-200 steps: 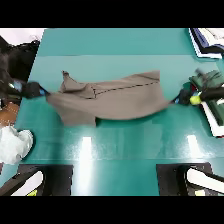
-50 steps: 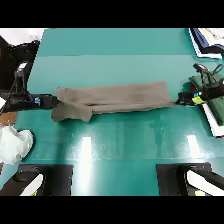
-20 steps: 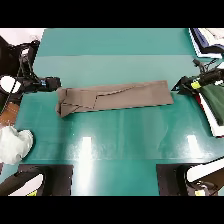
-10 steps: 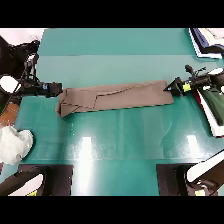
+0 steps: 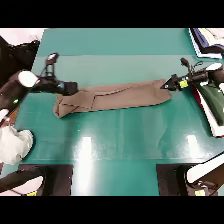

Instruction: Fold the shirts.

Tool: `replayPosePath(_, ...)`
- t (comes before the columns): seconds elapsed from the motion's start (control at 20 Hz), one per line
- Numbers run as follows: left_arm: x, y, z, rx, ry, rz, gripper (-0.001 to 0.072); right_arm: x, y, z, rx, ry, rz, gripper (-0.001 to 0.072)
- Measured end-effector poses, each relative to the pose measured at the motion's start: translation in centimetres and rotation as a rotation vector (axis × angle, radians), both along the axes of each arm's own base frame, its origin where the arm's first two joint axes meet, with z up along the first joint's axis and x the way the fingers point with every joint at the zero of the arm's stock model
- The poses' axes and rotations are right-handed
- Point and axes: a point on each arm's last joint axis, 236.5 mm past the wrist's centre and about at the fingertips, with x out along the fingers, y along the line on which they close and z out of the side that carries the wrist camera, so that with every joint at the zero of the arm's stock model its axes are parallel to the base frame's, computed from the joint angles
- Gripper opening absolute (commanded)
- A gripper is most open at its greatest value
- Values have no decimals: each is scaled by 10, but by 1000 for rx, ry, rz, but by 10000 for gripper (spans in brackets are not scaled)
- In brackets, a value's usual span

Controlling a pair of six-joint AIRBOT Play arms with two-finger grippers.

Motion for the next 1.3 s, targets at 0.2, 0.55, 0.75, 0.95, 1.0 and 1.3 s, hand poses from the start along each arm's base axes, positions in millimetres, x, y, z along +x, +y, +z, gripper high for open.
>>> replayPosePath(0.2, 22, -73, -22, 1, 24, -137, 31, 3, 34, 73, 39, -160, 39, 9)
replayPosePath(0.55, 30, -154, -94, 33, 144, -288, 31, -8, 116, 197, 94, -414, 201, 9)
replayPosePath(0.75, 36, -158, -108, 31, 172, -270, 31, -27, 164, 234, 116, -497, 300, 9)
replayPosePath(0.95, 49, -151, -94, 21, 160, -258, 31, -42, 206, 246, 135, -533, 370, 9)
replayPosePath(1.0, 54, -147, -84, 17, 154, -258, 31, -45, 216, 244, 140, -532, 387, 10)
replayPosePath(1.3, 100, -83, 31, 53, -11, -214, 31, -53, 274, 230, 177, -531, 434, 9)
